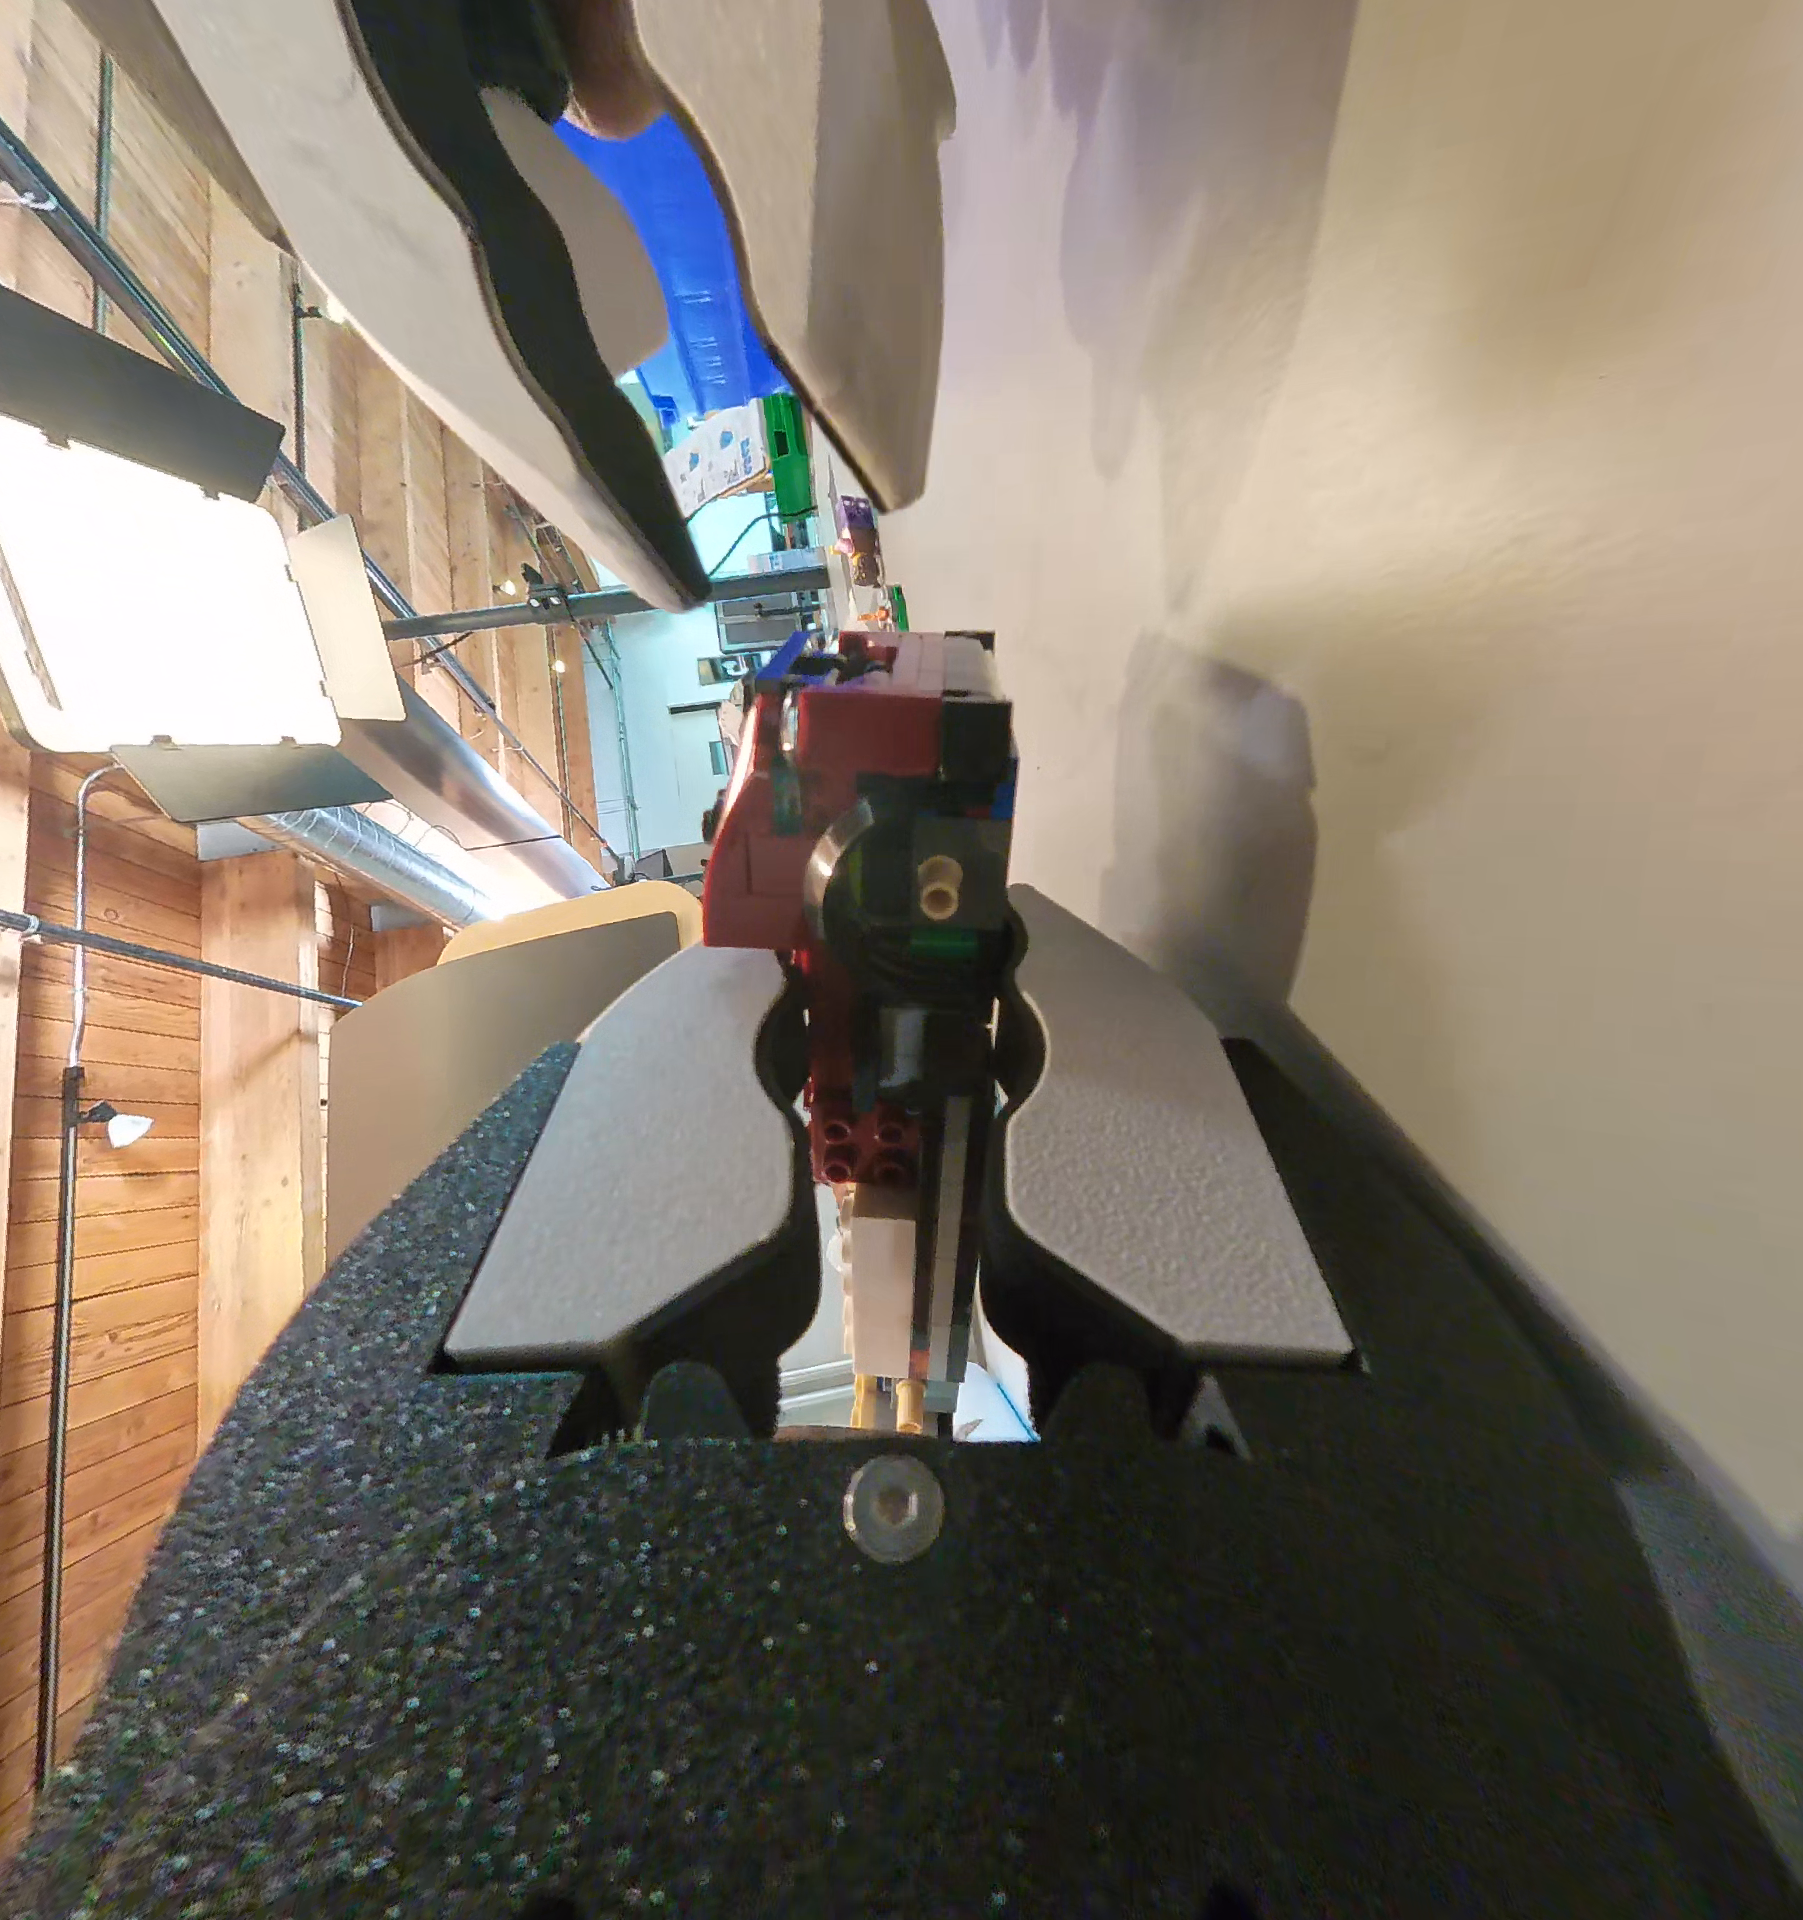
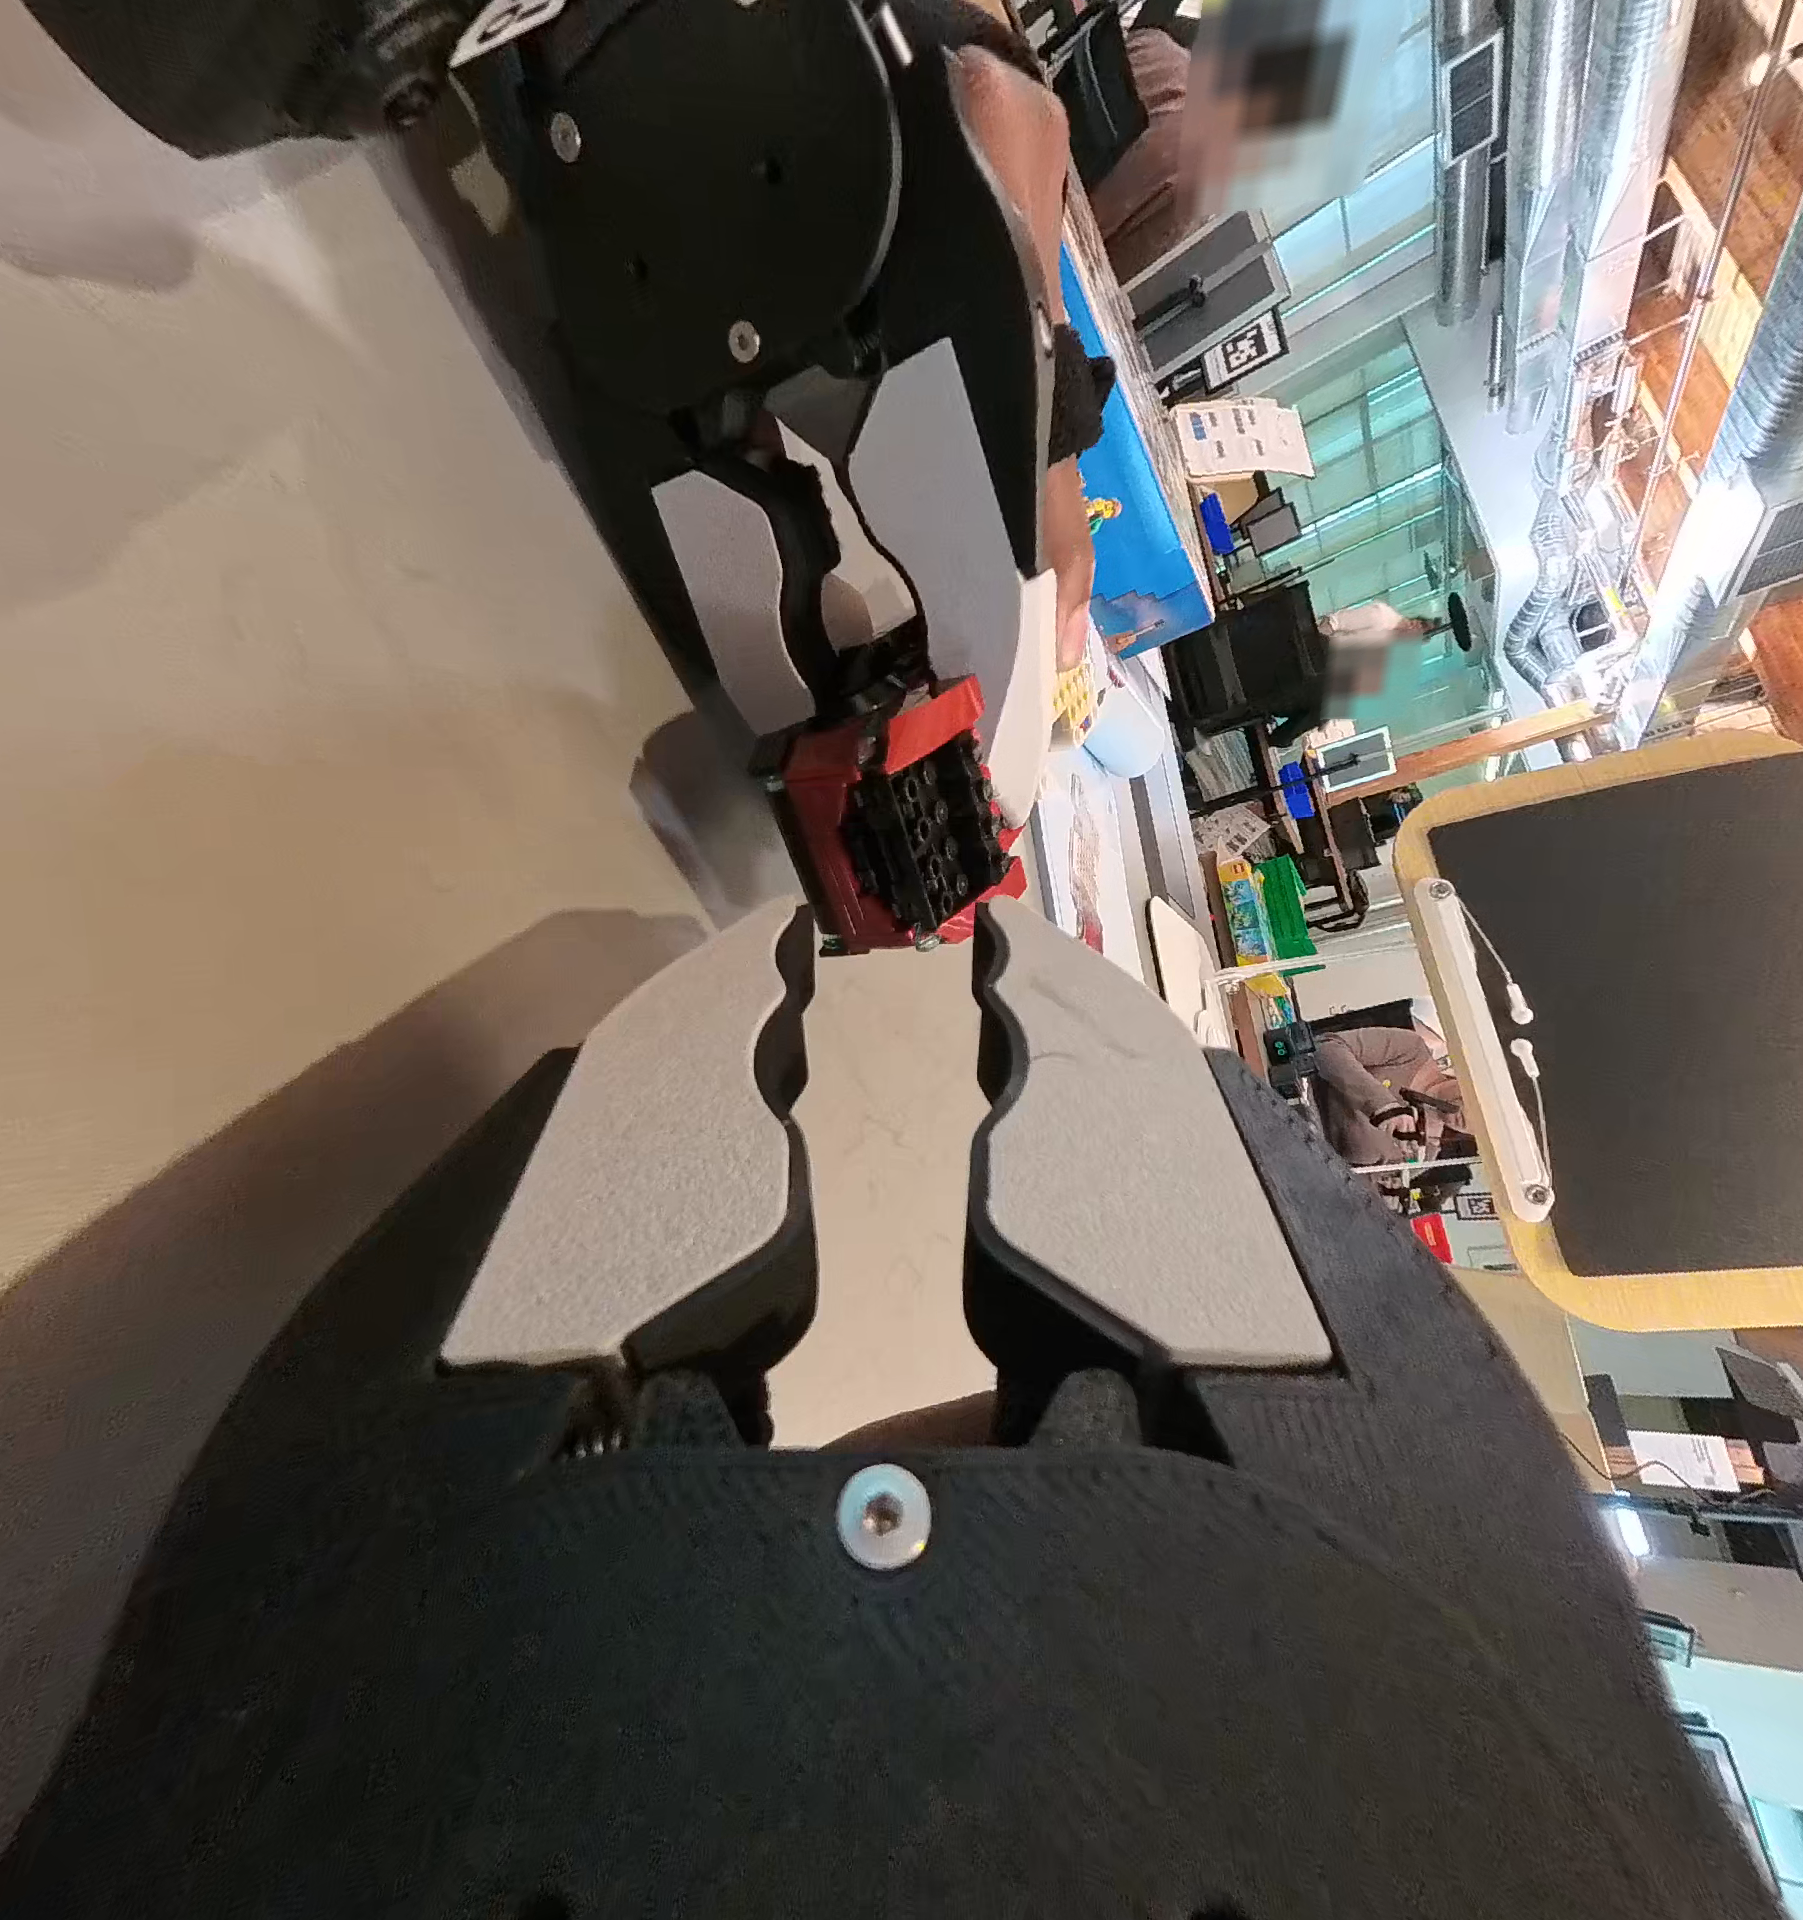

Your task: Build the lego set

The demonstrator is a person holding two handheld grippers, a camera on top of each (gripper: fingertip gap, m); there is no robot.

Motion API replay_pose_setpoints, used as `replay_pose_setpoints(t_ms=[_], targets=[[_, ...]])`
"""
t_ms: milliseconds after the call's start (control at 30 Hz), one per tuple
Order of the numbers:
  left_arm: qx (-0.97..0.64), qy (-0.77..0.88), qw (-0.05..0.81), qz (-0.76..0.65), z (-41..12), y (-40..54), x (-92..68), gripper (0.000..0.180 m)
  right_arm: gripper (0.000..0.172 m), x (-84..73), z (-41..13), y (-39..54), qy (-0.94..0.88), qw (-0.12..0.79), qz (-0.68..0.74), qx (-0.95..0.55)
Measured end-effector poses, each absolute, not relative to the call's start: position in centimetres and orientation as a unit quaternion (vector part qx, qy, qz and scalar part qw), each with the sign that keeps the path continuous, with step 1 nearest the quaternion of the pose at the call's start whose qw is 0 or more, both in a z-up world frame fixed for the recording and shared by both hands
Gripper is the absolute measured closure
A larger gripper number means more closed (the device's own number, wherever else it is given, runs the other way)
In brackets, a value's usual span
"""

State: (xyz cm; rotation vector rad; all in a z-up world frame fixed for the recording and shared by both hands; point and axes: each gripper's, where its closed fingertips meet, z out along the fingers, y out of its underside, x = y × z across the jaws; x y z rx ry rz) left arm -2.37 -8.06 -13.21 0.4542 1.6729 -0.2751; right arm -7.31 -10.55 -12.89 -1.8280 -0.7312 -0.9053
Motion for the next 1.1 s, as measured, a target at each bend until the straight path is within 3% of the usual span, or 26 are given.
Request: replay_pose_setpoints(t_ms=[533, 733, 933, 1100], targets=[[0.094, 0.767, 0.629, -0.085, -13.9, -3.5, 1.7, 0.147, 0.142, -2.5, -14.0, -9.3, -0.22, 0.439, -0.408, -0.77], [0.063, 0.777, 0.622, -0.072, -14.4, -2.4, 2.9, 0.147, 0.14, -0.4, -13.8, -7.7, -0.134, 0.474, -0.329, -0.806], [0.043, 0.776, 0.627, -0.063, -14.5, -1.5, 3.1, 0.146, 0.117, 0.1, -12.6, -5.5, 0.015, 0.51, -0.129, -0.85], [-0.002, 0.769, 0.634, -0.088, -13.6, -0.7, 2.9, 0.146, 0.101, -0.2, -13.4, -5.0, 0.048, 0.506, -0.072, -0.858]])
